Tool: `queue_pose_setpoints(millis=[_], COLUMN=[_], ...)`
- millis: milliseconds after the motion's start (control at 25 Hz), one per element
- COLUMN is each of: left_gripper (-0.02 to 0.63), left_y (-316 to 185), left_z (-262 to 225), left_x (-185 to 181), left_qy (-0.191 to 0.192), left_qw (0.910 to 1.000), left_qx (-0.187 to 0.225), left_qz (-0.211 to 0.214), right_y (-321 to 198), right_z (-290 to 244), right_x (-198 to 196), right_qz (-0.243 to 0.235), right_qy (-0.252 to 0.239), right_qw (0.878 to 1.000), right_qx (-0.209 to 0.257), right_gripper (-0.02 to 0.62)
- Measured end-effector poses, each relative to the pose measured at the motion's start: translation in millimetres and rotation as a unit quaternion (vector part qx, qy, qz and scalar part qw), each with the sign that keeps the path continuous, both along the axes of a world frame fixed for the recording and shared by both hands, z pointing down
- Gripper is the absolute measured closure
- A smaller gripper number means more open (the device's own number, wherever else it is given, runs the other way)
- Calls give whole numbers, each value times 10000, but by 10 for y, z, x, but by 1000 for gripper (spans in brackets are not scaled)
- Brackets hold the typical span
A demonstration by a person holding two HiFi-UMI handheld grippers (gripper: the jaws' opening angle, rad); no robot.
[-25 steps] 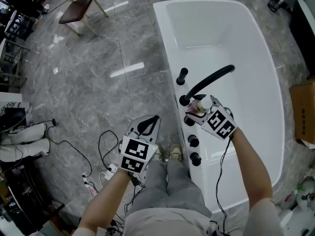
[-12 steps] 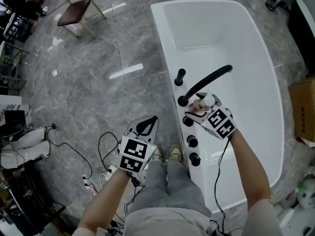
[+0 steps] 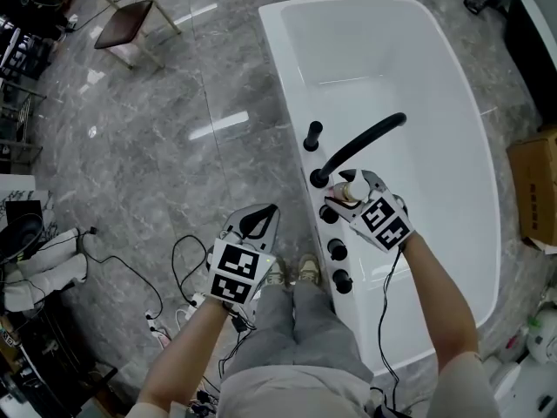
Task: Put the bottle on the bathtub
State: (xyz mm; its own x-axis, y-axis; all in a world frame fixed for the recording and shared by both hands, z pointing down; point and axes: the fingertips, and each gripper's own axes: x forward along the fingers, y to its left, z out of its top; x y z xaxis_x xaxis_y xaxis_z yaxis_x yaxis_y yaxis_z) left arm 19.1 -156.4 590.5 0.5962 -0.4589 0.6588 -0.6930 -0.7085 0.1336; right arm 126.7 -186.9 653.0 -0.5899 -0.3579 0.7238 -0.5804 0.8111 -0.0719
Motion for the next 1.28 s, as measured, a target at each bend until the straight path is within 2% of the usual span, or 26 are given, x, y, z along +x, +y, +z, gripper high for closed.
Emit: queue_pose_setpoints(millis=[160,520,680,1040,1120,1280], left_gripper=[585,586,586,586,586,586], left_y=[2,-12,-4,-6,0,22], left_z=[-18,-3,11,18,25,75], left_x=[11,-57,-108,-154,-155,-140], left_qy=[29,14,17,47,50,51], left_qw=[10000,10000,10000,10000,10000,10000], left_qx=[-6,-35,-42,-40,-55,-85], left_qz=[28,17,16,-11,-21,-8], right_y=[102,109,106,96,106,163], right_z=[-2,-4,-50,-42,-67,-102], right_x=[-165,-244,-346,-360,-353,-378], right_qz=[-225,-414,-606,-588,-561,-434], right_qy=[127,159,247,286,210,-292], right_qw=[9996,9990,9973,9967,9969,9982], right_qx=[84,87,340,471,508,286], right_gripper=[334,336,336,336,336,344])
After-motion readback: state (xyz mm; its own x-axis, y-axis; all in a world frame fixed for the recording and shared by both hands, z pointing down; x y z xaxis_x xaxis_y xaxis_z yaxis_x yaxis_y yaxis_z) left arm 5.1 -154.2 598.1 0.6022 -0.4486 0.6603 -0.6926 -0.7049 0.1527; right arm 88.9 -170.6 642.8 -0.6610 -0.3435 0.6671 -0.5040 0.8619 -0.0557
